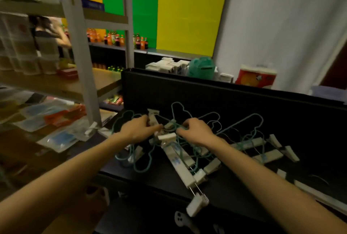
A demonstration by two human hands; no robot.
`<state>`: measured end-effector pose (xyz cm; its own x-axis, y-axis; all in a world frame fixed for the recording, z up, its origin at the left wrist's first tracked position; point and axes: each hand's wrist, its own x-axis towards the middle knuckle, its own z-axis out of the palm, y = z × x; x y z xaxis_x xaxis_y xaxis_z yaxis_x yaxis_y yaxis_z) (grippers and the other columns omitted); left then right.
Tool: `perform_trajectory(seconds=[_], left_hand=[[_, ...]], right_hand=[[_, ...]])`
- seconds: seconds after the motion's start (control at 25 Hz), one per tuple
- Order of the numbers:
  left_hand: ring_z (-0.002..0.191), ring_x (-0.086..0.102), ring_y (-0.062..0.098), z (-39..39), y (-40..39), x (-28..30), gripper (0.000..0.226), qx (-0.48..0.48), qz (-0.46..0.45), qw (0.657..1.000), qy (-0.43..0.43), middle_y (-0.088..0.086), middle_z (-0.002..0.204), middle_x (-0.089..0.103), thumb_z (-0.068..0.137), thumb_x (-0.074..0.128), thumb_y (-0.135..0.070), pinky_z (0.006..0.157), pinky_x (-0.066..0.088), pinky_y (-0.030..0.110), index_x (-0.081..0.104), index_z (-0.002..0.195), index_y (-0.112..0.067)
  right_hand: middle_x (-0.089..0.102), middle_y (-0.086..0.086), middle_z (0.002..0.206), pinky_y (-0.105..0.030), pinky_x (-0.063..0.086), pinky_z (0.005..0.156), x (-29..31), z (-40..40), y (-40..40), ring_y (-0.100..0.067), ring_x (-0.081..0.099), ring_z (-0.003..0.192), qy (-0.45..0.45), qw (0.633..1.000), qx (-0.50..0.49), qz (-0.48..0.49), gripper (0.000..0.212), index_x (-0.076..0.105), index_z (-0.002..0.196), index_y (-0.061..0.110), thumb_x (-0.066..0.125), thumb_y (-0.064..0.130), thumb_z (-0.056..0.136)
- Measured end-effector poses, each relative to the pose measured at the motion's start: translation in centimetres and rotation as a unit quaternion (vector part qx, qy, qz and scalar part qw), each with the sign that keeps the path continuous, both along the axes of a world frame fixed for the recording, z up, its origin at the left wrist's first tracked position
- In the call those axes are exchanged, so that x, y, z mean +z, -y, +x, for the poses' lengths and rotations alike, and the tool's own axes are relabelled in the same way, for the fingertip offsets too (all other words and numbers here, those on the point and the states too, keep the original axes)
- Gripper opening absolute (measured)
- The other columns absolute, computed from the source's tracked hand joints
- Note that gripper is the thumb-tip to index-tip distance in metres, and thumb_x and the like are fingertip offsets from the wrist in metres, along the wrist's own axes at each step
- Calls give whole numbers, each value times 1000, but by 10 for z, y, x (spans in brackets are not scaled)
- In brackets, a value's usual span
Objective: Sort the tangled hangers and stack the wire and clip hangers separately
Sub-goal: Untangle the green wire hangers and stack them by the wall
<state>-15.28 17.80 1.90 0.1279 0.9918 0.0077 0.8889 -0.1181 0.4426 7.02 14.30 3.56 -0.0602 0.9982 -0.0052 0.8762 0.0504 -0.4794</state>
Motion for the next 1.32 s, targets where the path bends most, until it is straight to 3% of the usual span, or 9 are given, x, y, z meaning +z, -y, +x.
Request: perform_trajectory(seconds=[0.2,0.36,0.52,0.68,0.76,0.84,0.96,1.12,1.32], left_hand=[[58,52,16,1,-23,-8,47,8,-32,992,121,-2,65,53,82,65,-65,52,35,29,54,72,-20],[57,58,18,-11,-25,-3,45,-9,11,993,117,2,61,59,79,69,-58,50,40,27,62,69,-15],[67,64,18,-36,-30,10,30,-22,35,980,193,2,72,69,86,69,-45,62,50,33,73,79,-16],[74,73,26,-75,-38,10,24,-32,6,928,370,8,90,74,92,65,-32,68,60,39,72,102,-12],[69,73,26,-90,-38,7,21,-6,-27,895,445,11,93,74,96,56,-16,62,58,37,69,110,-7],[72,73,26,-102,-39,0,29,-1,-60,866,496,11,98,74,97,48,-7,73,58,43,65,120,-5],[86,72,24,-117,-36,-15,34,-15,-95,822,561,11,110,71,102,41,-4,84,57,45,54,133,-6],[91,73,25,-125,-30,-29,34,-31,-113,784,609,10,122,67,106,41,-9,63,60,37,46,139,-14],[88,70,23,-113,-35,-39,37,-21,-128,784,608,8,119,66,106,36,-8,60,59,35,44,141,-13]], right_hand=[[65,-7,129,-28,51,88,-8,-18,8,-19,64,110,-152,982,-107,15,44,60,137,10,64,25,96],[70,-7,118,-13,48,58,-9,-26,14,-9,66,84,-229,959,-157,55,33,64,131,11,58,13,98],[73,0,99,-13,46,48,-5,-29,17,-12,69,88,-256,943,-203,60,30,68,125,10,54,7,99],[71,-2,109,-33,59,69,-9,-31,24,-16,69,90,-111,972,-198,58,32,64,130,14,56,22,99],[66,-5,125,-40,57,85,-8,-40,25,-23,65,107,37,980,-174,87,53,57,137,16,57,48,96],[55,-8,139,-43,51,95,-5,-56,21,-28,56,123,151,977,-127,83,82,44,147,17,55,70,86],[51,-9,141,-44,51,94,-5,-73,13,-30,54,124,258,963,-73,13,95,35,151,16,59,75,80],[58,-8,129,-41,54,86,-9,-69,9,-26,59,114,238,965,-94,57,75,45,143,16,68,56,84],[57,-5,136,-41,54,90,10,-69,7,-25,58,121,191,966,-119,125,76,47,146,21,73,48,80]])
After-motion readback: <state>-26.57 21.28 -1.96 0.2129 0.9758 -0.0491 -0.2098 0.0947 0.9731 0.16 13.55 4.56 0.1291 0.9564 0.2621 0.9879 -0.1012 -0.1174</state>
